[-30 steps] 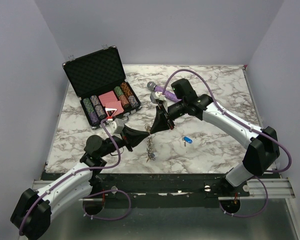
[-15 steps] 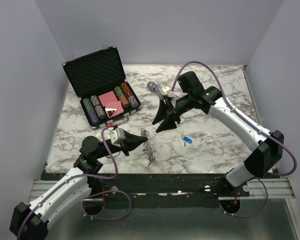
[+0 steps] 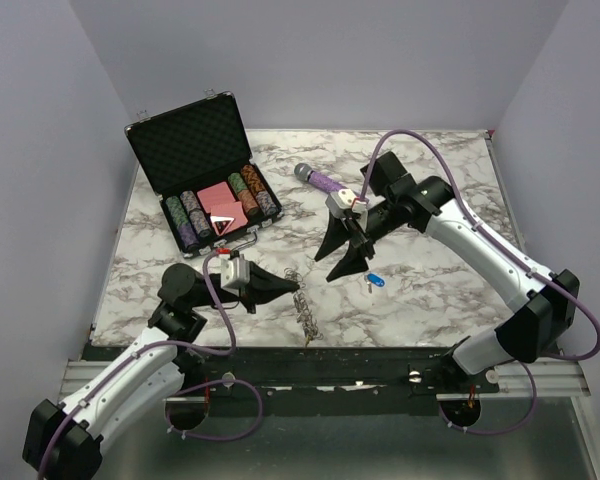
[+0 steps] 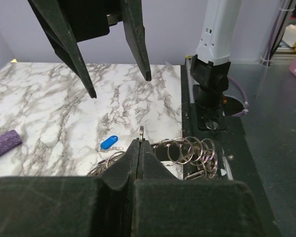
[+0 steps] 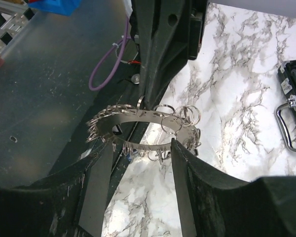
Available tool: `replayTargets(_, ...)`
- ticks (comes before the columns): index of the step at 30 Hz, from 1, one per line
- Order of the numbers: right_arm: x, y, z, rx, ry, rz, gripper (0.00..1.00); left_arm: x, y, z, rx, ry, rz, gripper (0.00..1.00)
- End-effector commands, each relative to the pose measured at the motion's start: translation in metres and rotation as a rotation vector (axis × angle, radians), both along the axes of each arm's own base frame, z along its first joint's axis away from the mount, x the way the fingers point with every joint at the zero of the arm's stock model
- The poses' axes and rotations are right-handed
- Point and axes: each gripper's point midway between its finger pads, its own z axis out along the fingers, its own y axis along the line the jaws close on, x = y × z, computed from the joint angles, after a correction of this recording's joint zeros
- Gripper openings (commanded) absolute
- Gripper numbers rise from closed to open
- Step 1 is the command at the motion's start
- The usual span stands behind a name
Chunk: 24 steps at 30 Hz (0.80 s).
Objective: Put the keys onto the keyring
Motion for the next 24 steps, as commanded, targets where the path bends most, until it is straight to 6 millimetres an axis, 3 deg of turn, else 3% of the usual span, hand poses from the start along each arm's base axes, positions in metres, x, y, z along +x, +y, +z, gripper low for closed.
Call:
replayTargets(1, -0.019, -0.009, 0.012, 0.047, -0.002, 0.046, 0.59, -0.011, -0.001, 0.032, -0.061, -0.031, -0.097, 0.0)
replayTargets(9, -0.001, 0.003, -0.001, -0.052, -0.016, -0.057, 0.57, 0.015, -0.009, 0.031, 0.004, 0.136, -0.02, 0.0)
replayTargets(14, 0.011, 0.007, 0.002, -0.109, -0.025, -0.113, 0.57, 0.027, -0.009, 0.029, 0.022, 0.201, 0.042, 0.0)
replayTargets(24, 0.007, 0.019, -0.008, -0.207, 0.033, -0.12, 0.54, 0.04, -0.01, 0.029, 0.027, 0.264, 0.105, 0.0)
